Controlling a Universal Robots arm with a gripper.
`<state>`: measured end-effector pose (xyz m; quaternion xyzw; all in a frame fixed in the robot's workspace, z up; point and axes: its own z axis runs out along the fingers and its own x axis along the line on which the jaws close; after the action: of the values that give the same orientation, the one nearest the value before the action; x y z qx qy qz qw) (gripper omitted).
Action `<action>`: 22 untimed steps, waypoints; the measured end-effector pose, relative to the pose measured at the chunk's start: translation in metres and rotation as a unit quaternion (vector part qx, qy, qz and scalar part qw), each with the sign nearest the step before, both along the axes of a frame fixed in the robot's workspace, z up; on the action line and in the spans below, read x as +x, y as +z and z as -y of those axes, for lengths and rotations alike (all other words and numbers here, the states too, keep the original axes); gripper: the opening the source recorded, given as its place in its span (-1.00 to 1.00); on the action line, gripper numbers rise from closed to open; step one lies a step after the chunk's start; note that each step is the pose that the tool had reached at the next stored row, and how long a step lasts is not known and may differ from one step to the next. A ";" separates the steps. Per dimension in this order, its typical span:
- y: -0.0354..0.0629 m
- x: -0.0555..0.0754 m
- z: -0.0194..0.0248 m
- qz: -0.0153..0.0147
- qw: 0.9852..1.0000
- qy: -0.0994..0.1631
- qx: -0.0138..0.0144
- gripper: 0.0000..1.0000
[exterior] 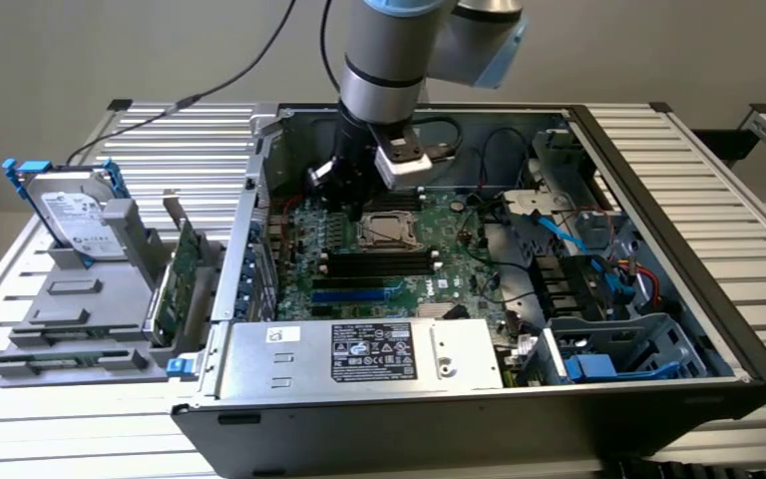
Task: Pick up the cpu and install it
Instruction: 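Install the second cpu locking lever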
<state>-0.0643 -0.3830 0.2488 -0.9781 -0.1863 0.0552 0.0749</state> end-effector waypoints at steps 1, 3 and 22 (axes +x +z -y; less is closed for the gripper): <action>0.0027 0.001 -0.0001 0.000 1.000 0.000 -0.002 -0.79; 0.0066 0.005 0.0001 -0.001 1.000 0.000 -0.002 -0.79; 0.0023 0.019 0.0239 -0.005 1.000 0.012 -0.001 -0.79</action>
<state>-0.0457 -0.4070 0.2510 -0.9756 -0.1976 0.0606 0.0745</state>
